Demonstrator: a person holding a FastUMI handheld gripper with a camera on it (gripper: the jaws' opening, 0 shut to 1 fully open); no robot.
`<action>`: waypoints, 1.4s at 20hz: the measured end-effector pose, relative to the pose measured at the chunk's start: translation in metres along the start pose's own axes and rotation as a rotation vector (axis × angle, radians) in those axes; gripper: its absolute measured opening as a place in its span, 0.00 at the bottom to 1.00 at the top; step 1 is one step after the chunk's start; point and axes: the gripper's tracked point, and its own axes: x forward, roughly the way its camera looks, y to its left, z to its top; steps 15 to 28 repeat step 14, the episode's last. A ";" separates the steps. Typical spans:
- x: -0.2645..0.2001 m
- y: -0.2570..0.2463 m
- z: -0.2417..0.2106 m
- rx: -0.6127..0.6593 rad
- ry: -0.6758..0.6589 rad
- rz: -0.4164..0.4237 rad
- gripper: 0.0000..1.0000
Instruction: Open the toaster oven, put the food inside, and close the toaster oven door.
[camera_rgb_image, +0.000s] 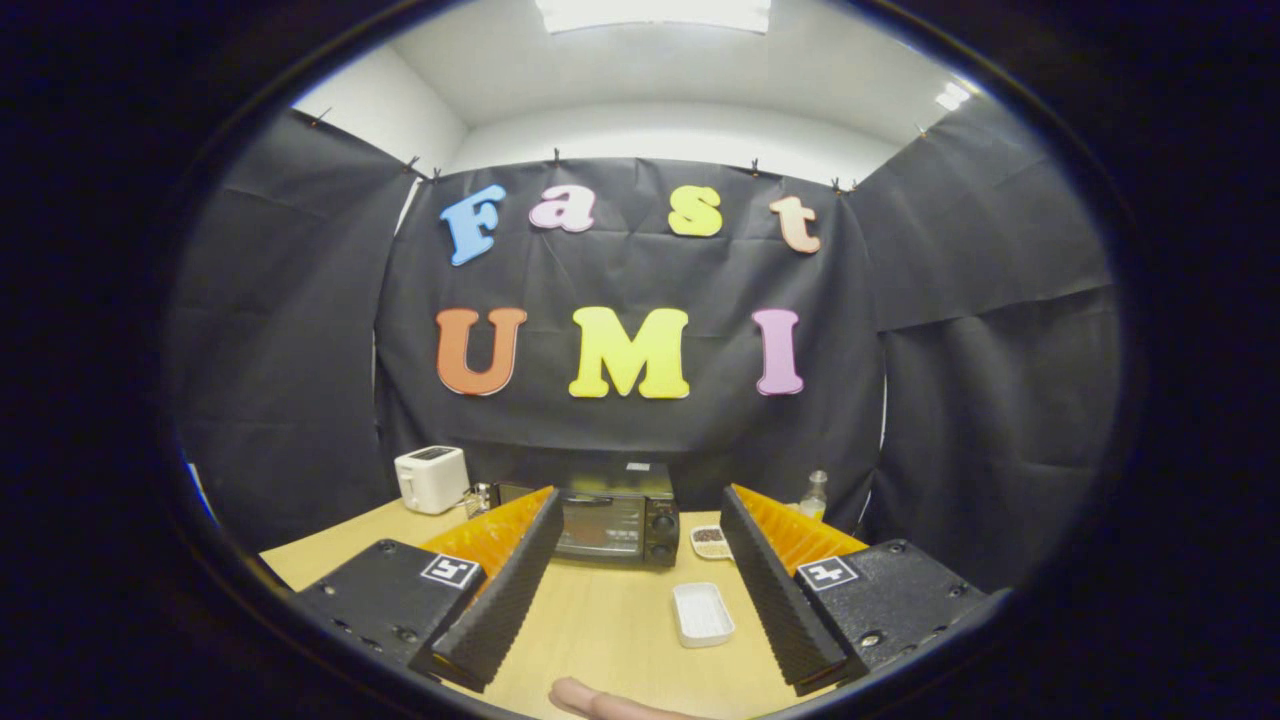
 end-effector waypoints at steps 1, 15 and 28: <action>0.000 -0.001 -0.003 0.006 0.012 -0.001 1.00; -0.004 0.003 0.008 -0.006 -0.037 0.021 1.00; -0.004 0.003 0.008 -0.006 -0.037 0.021 1.00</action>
